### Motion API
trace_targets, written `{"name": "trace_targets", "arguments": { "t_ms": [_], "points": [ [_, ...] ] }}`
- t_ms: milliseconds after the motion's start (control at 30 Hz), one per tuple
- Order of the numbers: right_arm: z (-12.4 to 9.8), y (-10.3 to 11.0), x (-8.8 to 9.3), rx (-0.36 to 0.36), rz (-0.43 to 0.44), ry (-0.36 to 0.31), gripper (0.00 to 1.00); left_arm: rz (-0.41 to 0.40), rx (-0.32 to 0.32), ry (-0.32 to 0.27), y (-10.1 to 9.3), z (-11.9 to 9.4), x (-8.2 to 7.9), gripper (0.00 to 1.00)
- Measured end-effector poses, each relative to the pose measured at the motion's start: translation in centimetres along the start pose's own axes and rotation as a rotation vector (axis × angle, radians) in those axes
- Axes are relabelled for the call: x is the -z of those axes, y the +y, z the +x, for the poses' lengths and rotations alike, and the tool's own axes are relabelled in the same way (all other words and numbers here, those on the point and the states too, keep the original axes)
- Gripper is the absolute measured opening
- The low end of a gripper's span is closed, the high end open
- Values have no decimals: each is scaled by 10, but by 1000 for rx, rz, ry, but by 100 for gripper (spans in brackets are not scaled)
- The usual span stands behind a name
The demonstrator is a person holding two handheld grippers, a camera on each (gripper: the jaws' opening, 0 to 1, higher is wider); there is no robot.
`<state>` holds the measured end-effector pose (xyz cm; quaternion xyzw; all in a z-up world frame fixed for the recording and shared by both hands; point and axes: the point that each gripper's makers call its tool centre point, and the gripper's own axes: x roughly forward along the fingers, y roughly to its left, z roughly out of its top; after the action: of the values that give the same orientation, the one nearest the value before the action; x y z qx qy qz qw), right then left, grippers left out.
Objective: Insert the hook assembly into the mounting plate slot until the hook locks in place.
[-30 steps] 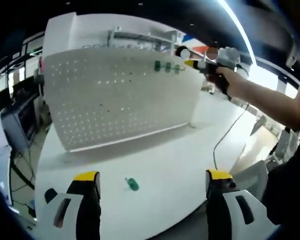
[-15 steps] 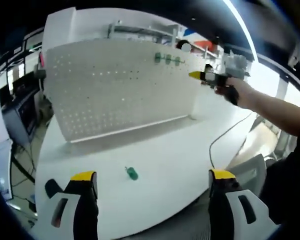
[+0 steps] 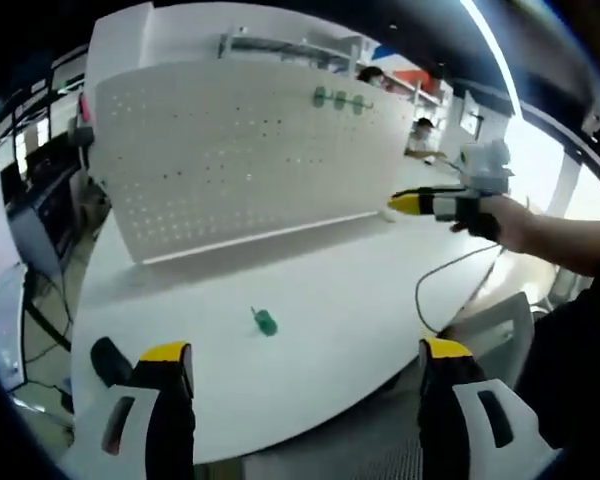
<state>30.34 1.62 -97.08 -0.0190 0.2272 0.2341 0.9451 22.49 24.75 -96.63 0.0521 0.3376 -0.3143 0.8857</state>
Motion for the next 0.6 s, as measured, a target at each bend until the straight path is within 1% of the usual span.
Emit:
{"name": "trace_targets", "arguments": {
  "t_ms": [67,167,233,400,467,500,533,600],
  "points": [
    [-2,10,12,-28,-31,33,28,-4,-4,4,2,-2,2,95],
    [-6,24,26,-67,10,63,30,-19,-10,7,5,-4,4,95],
    [-8,30,36,-76,37,85,33,-22,-14,8,5,-5,5,95],
    [-15,47,52,-111,49,122,35,-36,-18,19,4,-6,10,95],
    [-17,56,57,-149,69,127,37,-45,-20,27,4,-6,13,94],
    [-18,61,60,-171,100,133,38,-56,-25,32,5,-6,15,94],
    [-20,68,68,-198,125,167,39,-61,-28,32,6,-6,15,94],
    [-21,72,74,-212,113,175,39,-69,-33,35,8,-8,17,94]
  ]
}}
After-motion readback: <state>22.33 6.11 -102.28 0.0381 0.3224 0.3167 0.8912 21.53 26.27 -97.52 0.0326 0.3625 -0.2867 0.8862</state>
